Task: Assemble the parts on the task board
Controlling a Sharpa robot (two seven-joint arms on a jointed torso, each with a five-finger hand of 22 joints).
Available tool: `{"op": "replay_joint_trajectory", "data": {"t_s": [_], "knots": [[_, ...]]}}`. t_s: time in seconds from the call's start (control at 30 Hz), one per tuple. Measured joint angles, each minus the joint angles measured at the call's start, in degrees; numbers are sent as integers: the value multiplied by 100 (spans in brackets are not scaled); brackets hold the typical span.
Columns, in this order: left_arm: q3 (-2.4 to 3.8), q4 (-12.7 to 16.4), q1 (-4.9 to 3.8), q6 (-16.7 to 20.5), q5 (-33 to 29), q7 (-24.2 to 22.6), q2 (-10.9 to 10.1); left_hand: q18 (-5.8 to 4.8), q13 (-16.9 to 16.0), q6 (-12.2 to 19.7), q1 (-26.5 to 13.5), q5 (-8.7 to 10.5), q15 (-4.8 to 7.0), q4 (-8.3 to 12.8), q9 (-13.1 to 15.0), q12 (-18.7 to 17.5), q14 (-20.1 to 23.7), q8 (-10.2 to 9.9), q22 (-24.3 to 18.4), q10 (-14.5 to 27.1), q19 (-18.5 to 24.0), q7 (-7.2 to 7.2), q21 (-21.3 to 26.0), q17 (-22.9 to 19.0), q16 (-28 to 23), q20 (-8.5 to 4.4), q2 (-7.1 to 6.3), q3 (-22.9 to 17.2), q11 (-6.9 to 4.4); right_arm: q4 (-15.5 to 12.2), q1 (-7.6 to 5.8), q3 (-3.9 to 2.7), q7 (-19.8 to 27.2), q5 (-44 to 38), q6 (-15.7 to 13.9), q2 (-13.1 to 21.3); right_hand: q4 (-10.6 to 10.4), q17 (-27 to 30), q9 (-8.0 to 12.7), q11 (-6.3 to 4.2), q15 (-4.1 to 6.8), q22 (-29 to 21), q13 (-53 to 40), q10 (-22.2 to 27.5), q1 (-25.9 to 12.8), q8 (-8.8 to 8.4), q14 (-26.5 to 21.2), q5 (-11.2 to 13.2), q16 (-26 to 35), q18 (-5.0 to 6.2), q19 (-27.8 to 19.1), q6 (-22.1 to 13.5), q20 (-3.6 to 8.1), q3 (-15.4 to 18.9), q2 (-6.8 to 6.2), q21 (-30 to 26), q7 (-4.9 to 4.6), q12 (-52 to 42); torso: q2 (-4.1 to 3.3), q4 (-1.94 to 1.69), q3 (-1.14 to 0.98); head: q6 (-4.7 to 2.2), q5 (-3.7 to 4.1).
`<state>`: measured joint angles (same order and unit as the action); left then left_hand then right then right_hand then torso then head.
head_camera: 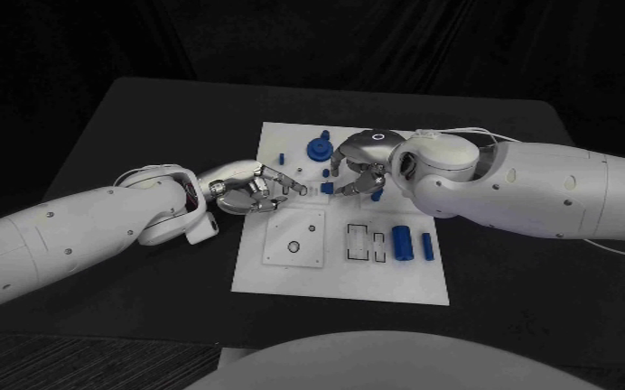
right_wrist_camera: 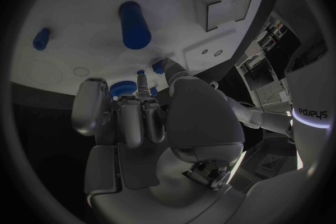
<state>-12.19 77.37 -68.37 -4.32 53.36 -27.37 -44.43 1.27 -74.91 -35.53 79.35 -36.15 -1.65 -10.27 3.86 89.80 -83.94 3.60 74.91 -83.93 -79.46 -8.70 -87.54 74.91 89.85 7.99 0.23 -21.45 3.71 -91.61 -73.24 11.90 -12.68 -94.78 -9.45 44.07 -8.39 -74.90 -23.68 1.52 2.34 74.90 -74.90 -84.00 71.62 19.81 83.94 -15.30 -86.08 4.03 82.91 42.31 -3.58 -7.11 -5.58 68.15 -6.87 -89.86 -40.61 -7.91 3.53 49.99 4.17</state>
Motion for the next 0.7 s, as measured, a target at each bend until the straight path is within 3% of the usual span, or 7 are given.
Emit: {"op": "replay_joint_trajectory", "data": {"t_s": [0.2,0.53,0.7], "knots": [[0,-5,0,-2,0,-3,8,0,0,-20,0,0,0,0,0,0,0,0,0,0,0,20,0,0,0,0,0,0,0,25,35,1,10,0,-5,-45,-7,0,-22,0,0,3,0,0,0,0,0,122,0,0,0,129,0,39,0,0,29,0,-5,-3,1,0,-3],[0,-7,0,-7,1,-6,17,0,0,-20,0,0,0,0,-1,0,0,22,0,0,0,20,24,0,0,0,0,0,0,76,49,2,26,0,-58,-123,-7,0,-53,0,0,4,0,0,0,28,0,121,0,0,0,190,0,39,0,0,51,0,-5,-7,4,0,-5],[0,-8,0,-15,1,-6,17,0,0,-41,0,0,0,0,-1,0,0,23,0,0,18,-1,24,0,0,18,0,0,0,92,51,1,33,0,-62,-160,-7,0,-79,0,0,4,0,0,47,28,0,-131,0,0,0,256,0,39,47,0,74,0,-5,-6,4,0,2]]}}
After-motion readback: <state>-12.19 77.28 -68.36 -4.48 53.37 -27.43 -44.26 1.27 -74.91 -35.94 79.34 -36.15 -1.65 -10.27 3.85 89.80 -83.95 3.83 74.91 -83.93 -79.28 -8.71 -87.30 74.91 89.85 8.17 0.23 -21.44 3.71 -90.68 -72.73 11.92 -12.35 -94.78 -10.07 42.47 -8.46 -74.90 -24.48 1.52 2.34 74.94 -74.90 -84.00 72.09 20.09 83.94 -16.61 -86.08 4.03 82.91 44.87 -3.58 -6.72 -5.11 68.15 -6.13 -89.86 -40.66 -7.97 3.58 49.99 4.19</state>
